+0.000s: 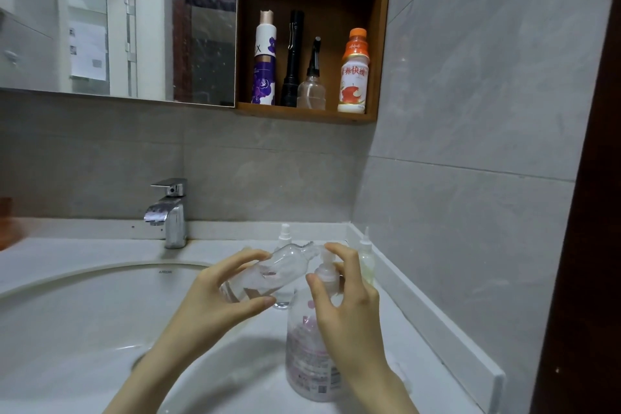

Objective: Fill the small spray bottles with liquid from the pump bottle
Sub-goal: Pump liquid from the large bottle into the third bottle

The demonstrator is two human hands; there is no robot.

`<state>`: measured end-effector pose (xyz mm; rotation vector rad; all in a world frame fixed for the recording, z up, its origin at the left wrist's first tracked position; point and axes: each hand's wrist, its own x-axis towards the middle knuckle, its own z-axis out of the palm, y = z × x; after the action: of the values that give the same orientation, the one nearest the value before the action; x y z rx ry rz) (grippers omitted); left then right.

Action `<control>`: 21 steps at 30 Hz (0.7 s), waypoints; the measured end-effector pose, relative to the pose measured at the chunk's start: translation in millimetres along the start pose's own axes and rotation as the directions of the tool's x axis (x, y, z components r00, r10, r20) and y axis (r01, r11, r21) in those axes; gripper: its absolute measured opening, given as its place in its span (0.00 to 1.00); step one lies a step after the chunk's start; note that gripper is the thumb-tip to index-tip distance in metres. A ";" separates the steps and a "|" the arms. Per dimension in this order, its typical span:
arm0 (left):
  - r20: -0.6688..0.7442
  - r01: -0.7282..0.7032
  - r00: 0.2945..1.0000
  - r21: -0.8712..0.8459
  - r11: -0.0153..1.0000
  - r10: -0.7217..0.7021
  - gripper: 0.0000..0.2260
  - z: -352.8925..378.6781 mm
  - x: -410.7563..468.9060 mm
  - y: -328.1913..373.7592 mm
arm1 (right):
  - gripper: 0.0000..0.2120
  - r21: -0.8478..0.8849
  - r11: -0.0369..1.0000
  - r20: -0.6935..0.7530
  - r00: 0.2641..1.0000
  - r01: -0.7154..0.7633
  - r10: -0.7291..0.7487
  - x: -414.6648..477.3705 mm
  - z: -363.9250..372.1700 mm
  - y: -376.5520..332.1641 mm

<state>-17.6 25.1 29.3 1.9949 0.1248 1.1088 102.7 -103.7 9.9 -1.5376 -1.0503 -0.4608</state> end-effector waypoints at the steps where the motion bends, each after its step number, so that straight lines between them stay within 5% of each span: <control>1: -0.001 0.004 1.000 0.003 1.000 -0.004 0.24 0.9 -0.1 -0.4 | 0.18 0.000 1.000 0.018 1.000 -0.010 0.010 -0.9 -0.6 1.1; 5: -0.011 -0.003 1.000 0.018 1.000 0.004 0.26 -0.6 -2.0 -0.4 | 0.25 -0.061 0.998 0.072 0.997 0.010 -0.005 -2.3 -2.5 1.2; 14: 0.012 -0.021 1.000 0.016 1.000 0.020 0.22 -0.7 2.8 1.6 | 0.13 -0.009 0.999 0.030 0.999 0.038 -0.038 5.3 1.6 1.6; 21: 0.015 0.008 1.000 -0.031 0.999 -0.007 0.21 1.5 -4.0 5.1 | 0.20 0.005 1.000 0.067 0.998 -0.007 0.007 -3.5 -4.0 -3.4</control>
<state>-20.4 19.2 29.8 1.9727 0.1064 1.0851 99.2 -108.9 10.2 -1.5604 -1.0970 -0.4036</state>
